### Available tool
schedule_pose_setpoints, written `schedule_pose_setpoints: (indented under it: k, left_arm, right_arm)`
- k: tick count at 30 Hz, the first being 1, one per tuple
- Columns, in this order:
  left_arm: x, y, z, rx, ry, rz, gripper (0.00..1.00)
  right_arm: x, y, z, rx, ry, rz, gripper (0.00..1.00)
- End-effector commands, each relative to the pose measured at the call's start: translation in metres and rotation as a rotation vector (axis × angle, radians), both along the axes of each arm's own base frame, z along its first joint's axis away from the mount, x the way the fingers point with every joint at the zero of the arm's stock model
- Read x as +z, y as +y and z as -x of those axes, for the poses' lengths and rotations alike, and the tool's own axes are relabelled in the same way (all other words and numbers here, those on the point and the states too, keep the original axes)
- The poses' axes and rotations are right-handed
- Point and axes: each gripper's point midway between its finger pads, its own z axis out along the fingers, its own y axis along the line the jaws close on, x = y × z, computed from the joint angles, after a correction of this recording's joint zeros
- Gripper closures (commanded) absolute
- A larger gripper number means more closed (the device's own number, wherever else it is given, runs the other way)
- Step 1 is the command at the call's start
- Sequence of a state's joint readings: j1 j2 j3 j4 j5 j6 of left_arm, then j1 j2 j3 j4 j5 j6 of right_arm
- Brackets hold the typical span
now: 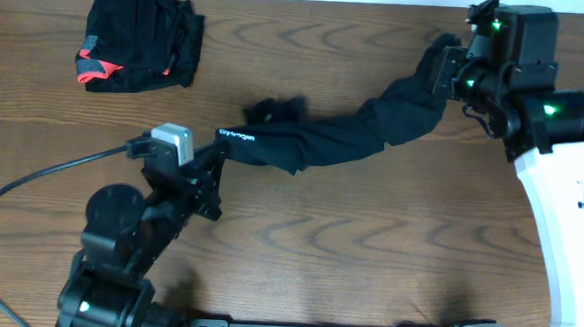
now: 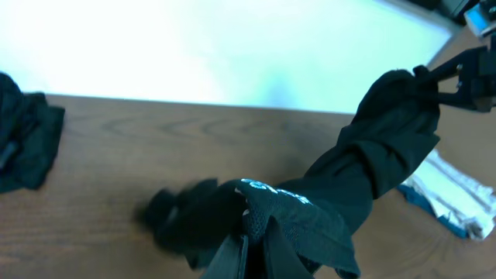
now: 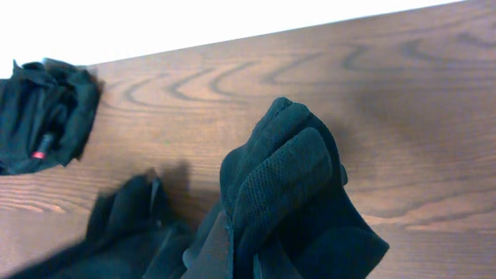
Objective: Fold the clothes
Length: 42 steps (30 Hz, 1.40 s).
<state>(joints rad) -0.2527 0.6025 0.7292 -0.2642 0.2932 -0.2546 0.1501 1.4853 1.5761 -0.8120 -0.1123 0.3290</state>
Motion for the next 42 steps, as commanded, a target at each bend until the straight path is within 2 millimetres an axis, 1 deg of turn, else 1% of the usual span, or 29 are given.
schedule_pose_setpoints:
  k: [1, 6, 11, 13, 16, 17, 18, 19, 21, 23, 24, 26, 29, 31, 34, 36, 38, 41, 42]
  left_arm:
    - [0.045, 0.001, 0.014, -0.012, -0.108, 0.043, 0.94]
    - [0.080, 0.004, 0.027, -0.013, -0.187, 0.059, 0.94]
    - [0.112, 0.007, 0.039, -0.014, -0.249, 0.075, 0.94]
    - [0.122, 0.009, 0.044, -0.015, -0.271, 0.067, 0.94]
    - [0.127, 0.012, 0.047, -0.003, -0.282, 0.029, 0.94]
    - [0.125, 0.015, 0.046, 0.013, -0.275, 0.026, 0.94]
    - [0.121, 0.016, 0.045, 0.024, -0.262, 0.021, 0.94]
    - [0.118, 0.018, 0.043, 0.034, -0.249, 0.016, 0.94]
    - [0.111, 0.020, 0.040, 0.049, -0.220, 0.006, 0.94]
    - [0.104, 0.022, 0.036, 0.065, -0.192, -0.005, 0.94]
    - [0.100, 0.022, 0.033, 0.068, -0.174, -0.015, 0.94]
    - [0.094, 0.021, 0.030, 0.067, -0.151, -0.025, 0.94]
    - [0.086, 0.019, 0.024, 0.066, -0.117, -0.035, 0.94]
    - [0.081, 0.019, 0.021, 0.065, -0.100, -0.041, 0.94]
    - [0.077, 0.018, 0.017, 0.061, -0.092, -0.068, 0.94]
    - [0.076, 0.021, 0.013, 0.084, -0.091, -0.084, 0.94]
    - [0.074, 0.030, 0.009, 0.137, -0.089, -0.099, 0.94]
    - [0.074, 0.046, 0.004, 0.233, -0.089, -0.120, 0.94]
    - [0.074, 0.051, 0.003, 0.264, -0.089, -0.127, 0.94]
  right_arm:
    - [0.048, -0.009, 0.013, -0.025, -0.128, 0.015, 0.99]
    - [0.080, -0.016, 0.032, -0.043, -0.213, 0.012, 0.95]
    - [0.101, -0.018, 0.048, -0.044, -0.261, 0.004, 0.92]
    - [0.107, -0.018, 0.055, -0.044, -0.277, -0.004, 0.89]
    - [0.110, -0.019, 0.059, -0.046, -0.282, -0.013, 0.74]
    - [0.110, -0.020, 0.058, -0.054, -0.281, -0.007, 0.60]
    - [0.108, -0.024, 0.057, -0.069, -0.278, 0.001, 0.39]
    - [0.106, -0.028, 0.054, -0.088, -0.272, 0.012, 0.22]
    - [0.099, -0.040, 0.046, -0.137, -0.254, 0.041, 0.15]
    - [0.087, -0.049, 0.036, -0.168, -0.221, 0.060, 0.13]
    - [0.077, -0.047, 0.031, -0.154, -0.192, 0.052, 0.13]
    - [0.065, -0.029, 0.028, -0.052, -0.148, 0.023, 0.13]
    - [0.053, 0.005, 0.034, 0.126, -0.094, -0.059, 0.12]
    - [0.047, 0.026, 0.042, 0.232, -0.053, -0.131, 0.11]
    - [0.041, 0.053, 0.062, 0.369, 0.020, -0.228, 0.09]
    - [0.037, 0.066, 0.074, 0.445, 0.048, -0.246, 0.07]
    - [0.033, 0.073, 0.083, 0.473, 0.081, -0.249, 0.05]
    - [0.028, 0.081, 0.089, 0.516, 0.090, -0.230, 0.03]
    - [0.026, 0.085, 0.091, 0.559, 0.075, -0.200, 0.03]
